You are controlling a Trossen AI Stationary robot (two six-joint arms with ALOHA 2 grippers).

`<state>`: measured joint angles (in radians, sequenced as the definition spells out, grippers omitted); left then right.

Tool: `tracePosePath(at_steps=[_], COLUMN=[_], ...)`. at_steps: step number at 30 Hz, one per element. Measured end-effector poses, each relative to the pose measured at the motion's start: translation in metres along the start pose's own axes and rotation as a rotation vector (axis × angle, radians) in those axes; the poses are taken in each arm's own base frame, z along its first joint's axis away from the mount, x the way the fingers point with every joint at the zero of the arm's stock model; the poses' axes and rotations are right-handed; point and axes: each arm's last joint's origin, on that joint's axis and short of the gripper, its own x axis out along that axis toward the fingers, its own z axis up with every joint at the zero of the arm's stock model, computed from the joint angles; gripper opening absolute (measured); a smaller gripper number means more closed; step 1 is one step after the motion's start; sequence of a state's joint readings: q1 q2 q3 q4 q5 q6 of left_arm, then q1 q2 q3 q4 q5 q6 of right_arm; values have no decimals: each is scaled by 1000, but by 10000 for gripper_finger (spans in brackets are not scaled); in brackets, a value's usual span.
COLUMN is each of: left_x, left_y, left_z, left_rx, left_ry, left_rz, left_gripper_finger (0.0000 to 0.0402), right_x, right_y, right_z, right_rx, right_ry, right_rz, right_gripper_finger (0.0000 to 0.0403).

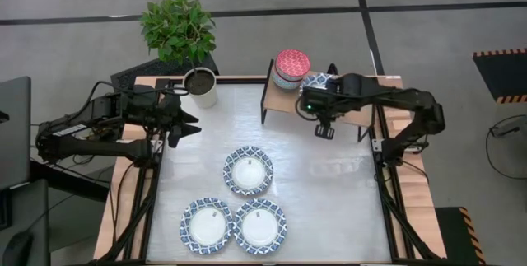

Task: Place and stack bowls onto a shelf
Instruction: Put the top right white bowl on the shelf

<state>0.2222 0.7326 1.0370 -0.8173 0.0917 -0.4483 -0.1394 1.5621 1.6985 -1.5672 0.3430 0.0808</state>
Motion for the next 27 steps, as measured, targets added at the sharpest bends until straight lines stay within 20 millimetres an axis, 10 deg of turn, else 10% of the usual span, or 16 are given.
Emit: tracePosePath(at_steps=[14, 27], left_x=[0, 0], left_y=[1, 1], left_z=[1, 1], left_rx=[-7, -1], left_ry=[-16, -19], left_rz=[24, 28], left_gripper_finger=[202, 202], right_x=[31, 36], right_y=[-14, -22], right_z=[-46, -44], right_rx=[114, 152], right_ry=[142, 120], right_rz=[-43, -81], right_gripper_finger=[22, 53])
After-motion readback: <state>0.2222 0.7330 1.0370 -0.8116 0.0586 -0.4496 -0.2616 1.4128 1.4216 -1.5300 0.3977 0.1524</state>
